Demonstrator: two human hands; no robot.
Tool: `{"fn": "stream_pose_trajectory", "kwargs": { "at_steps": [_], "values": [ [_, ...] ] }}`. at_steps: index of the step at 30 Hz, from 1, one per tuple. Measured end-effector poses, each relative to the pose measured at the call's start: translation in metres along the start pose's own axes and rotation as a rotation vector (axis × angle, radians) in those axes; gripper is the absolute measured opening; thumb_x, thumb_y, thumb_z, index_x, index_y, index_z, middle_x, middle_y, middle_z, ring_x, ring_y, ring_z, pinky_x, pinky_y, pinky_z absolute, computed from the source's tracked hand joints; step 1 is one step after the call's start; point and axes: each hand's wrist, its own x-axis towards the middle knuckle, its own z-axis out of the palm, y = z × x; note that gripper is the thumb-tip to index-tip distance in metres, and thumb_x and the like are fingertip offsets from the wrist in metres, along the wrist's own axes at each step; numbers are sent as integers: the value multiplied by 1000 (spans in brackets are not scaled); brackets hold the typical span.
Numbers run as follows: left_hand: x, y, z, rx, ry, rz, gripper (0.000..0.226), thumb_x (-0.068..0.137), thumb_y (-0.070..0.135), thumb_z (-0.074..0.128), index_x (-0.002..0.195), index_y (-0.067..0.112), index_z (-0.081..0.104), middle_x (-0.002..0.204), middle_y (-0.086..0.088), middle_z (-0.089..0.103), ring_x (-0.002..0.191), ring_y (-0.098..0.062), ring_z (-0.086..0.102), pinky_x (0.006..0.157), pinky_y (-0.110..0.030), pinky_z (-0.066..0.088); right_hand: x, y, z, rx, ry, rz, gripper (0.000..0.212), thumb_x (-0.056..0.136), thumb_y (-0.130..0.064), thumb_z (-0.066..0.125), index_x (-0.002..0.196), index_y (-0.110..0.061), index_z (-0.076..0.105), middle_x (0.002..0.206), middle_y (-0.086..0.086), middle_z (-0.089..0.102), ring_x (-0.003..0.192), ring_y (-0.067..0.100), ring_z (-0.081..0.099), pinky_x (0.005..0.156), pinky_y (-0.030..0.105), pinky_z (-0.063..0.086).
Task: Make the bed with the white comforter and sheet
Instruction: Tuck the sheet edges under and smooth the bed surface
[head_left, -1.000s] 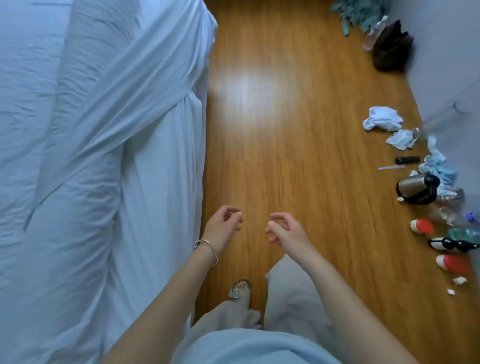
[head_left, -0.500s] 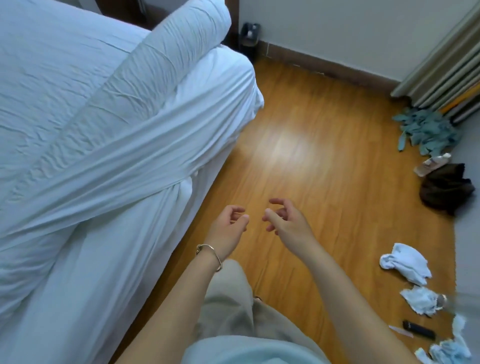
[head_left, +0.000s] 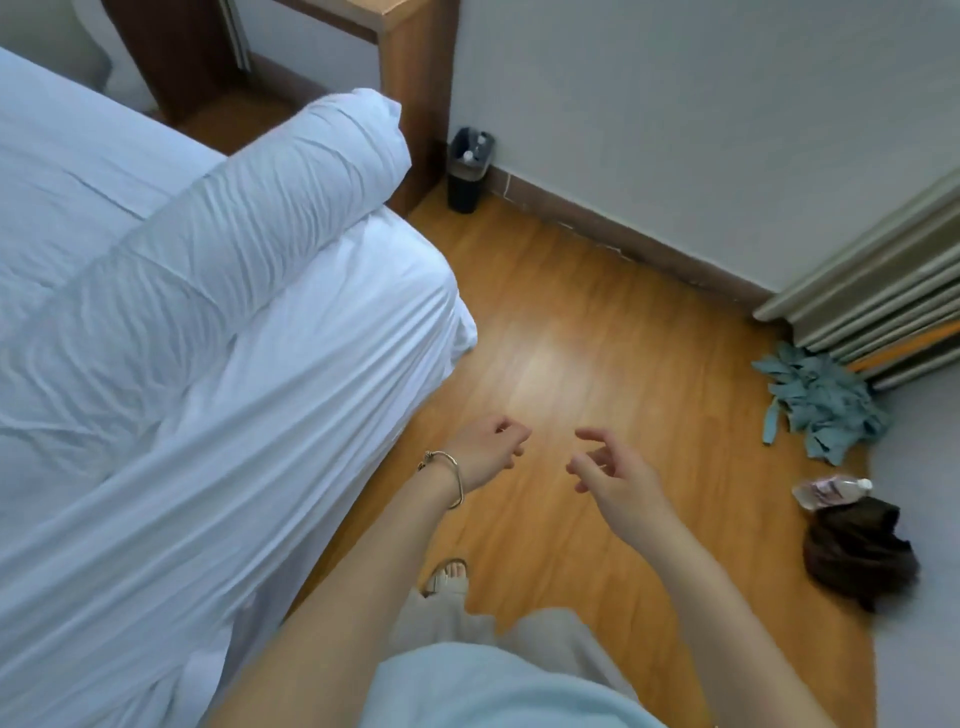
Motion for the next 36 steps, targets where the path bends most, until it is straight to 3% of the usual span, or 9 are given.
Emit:
{"fn": "stream_pose_trajectory", "kwargs": {
  "at_steps": [5, 10, 16, 20, 23, 25, 29, 33, 36],
  "values": [
    [115, 63, -27, 46, 1, -18, 25, 97, 33, 47, 102, 13, 62, 99, 3, 67, 83, -12, 63, 72, -24, 45, 126, -25, -49, 104, 57, 73, 24, 95, -21, 56, 119, -22, 57, 91, 3, 71, 75, 18, 67, 70, 28, 48],
    [242, 107, -57, -77, 115, -109, 14, 95, 27, 49, 94, 21, 61, 93, 4, 66, 72, -7, 62, 63, -18, 45, 295, -59, -103, -43, 24, 110, 30, 98, -21, 52, 128, -14, 52, 95, 1, 68, 76, 14, 64, 61, 24, 44],
    [357, 182, -136, -250, 386, -194, 16, 91, 40, 50, 87, 28, 61, 100, 5, 63, 91, -15, 65, 75, -28, 48, 498, -188, -103, -264, -263, -67, 31, 101, -27, 47, 131, -18, 48, 96, 0, 66, 82, 11, 63, 64, 26, 49],
    [405, 196, -198, -461, 570, -297, 15, 95, 29, 51, 88, 25, 63, 98, 7, 65, 95, -16, 65, 73, -25, 44, 607, -279, -61, -368, -417, -168, 32, 101, -29, 47, 130, -16, 50, 96, -2, 65, 86, 14, 64, 81, 37, 54],
    [443, 198, -249, -617, 774, -343, 15, 94, 24, 51, 95, 18, 64, 92, 4, 65, 94, -24, 65, 73, -27, 45, 671, -338, -9, -493, -572, -295, 34, 100, -33, 49, 131, -19, 50, 94, -2, 66, 85, 15, 65, 82, 40, 57],
    [471, 203, -287, -687, 861, -353, 17, 93, 26, 51, 106, 19, 61, 92, 7, 63, 93, -19, 65, 71, -25, 45, 704, -376, 29, -560, -643, -381, 32, 98, -36, 49, 128, -24, 50, 95, -3, 66, 85, 15, 65, 81, 41, 58],
    [507, 210, -354, -792, 1017, -368, 25, 94, 25, 52, 119, 22, 53, 101, 12, 57, 95, -17, 64, 71, -25, 44, 743, -444, 101, -605, -807, -512, 32, 95, -34, 51, 125, -25, 53, 97, -3, 66, 86, 16, 65, 75, 33, 55],
    [515, 218, -414, -985, 1249, -495, 8, 91, 20, 52, 97, 20, 57, 91, 0, 65, 92, -24, 66, 65, -27, 45, 761, -502, 154, -658, -1020, -582, 29, 95, -30, 52, 123, -25, 54, 98, -3, 66, 83, 12, 65, 65, 20, 47],
    [524, 223, -448, -1061, 1446, -559, 20, 91, 20, 50, 111, 22, 50, 89, 2, 63, 85, -23, 66, 65, -27, 45, 774, -542, 199, -734, -1210, -660, 27, 96, -28, 53, 123, -23, 54, 98, 0, 67, 78, 13, 65, 65, 19, 46]
  ]
}}
